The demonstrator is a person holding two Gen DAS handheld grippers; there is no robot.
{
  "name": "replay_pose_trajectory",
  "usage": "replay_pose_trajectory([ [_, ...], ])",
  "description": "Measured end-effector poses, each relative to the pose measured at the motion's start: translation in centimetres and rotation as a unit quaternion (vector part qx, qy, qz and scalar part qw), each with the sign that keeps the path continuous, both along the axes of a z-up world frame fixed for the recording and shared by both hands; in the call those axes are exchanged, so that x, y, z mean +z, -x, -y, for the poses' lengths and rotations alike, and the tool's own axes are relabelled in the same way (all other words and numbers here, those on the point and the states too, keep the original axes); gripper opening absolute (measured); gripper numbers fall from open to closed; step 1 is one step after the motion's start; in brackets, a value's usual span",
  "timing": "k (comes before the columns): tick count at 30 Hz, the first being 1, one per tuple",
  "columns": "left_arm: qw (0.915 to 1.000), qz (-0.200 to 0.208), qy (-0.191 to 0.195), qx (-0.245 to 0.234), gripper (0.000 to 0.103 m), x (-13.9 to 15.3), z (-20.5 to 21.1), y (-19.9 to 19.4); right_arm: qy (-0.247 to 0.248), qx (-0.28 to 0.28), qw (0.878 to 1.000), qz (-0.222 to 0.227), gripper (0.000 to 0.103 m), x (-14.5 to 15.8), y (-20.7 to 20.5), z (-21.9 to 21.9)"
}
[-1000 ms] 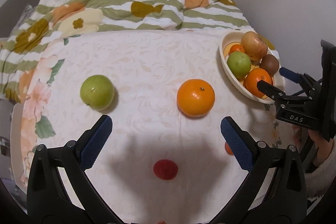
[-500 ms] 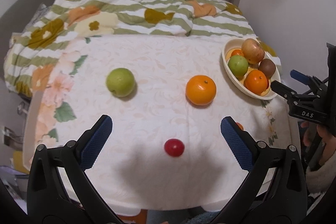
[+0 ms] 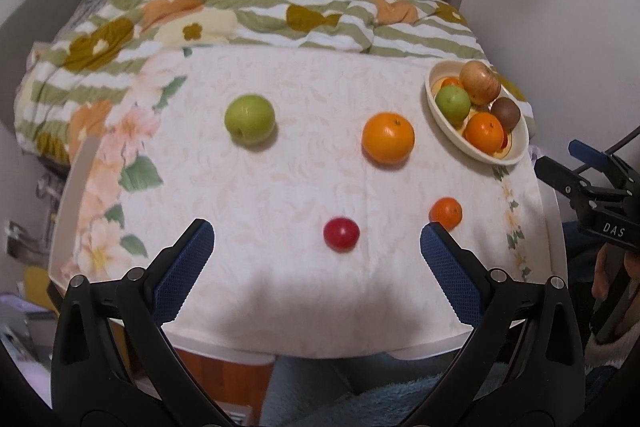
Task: Organize fruits
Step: 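Move both open tools back toward the red tomato and mandarin, then grasp the red tomato with the left tool while the right tool grasps a mandarin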
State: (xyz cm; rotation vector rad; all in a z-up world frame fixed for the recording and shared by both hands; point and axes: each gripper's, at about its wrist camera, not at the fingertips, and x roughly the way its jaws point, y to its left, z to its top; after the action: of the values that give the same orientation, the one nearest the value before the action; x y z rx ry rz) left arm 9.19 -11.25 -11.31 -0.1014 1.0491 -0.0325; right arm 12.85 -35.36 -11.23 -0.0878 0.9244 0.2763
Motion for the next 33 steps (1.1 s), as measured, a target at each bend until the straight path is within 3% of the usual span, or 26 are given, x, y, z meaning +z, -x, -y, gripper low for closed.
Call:
replay_pose_trajectory([
  [13, 0.9988, -0.025, 0.031, 0.028, 0.102, -7.5, 2.5, 0.7, 0.018, 0.086, 0.995, -0.051, 0.103, -5.9, 0.3, -1.9],
  [16, 0.9989, -0.029, 0.026, 0.025, 0.087, -8.7, 3.2, 0.2, 0.024, 0.104, 0.993, -0.056, 0.102, -7.0, 0.4, -2.5],
  [18, 0.9989, -0.03, 0.026, 0.024, 0.08, -9.4, 3.6, -0.1, 0.024, 0.116, 0.991, -0.061, 0.092, -7.5, 0.4, -2.8],
  [20, 0.999, -0.03, 0.024, 0.023, 0.072, -9.9, 3.8, -0.3, 0.028, 0.128, 0.989, -0.067, 0.089, -8.1, 0.5, -3.4],
  [28, 0.9996, -0.02, 0.008, 0.019, 0.059, -10.8, 3.9, -1.4, 0.028, 0.16, 0.984, -0.075, 0.085, -9.3, 0.6, -5.0],
  [30, 0.9997, -0.019, 0.002, 0.015, 0.052, -11.0, 3.8, -1.8, 0.029, 0.166, 0.983, -0.078, 0.075, -9.5, 0.6, -5.3],
  [33, 0.9998, -0.014, -0.007, 0.009, 0.047, -11.0, 3.8, -2.1, 0.029, 0.17, 0.982, -0.083, 0.073, -9.9, 0.4, -5.5],
])
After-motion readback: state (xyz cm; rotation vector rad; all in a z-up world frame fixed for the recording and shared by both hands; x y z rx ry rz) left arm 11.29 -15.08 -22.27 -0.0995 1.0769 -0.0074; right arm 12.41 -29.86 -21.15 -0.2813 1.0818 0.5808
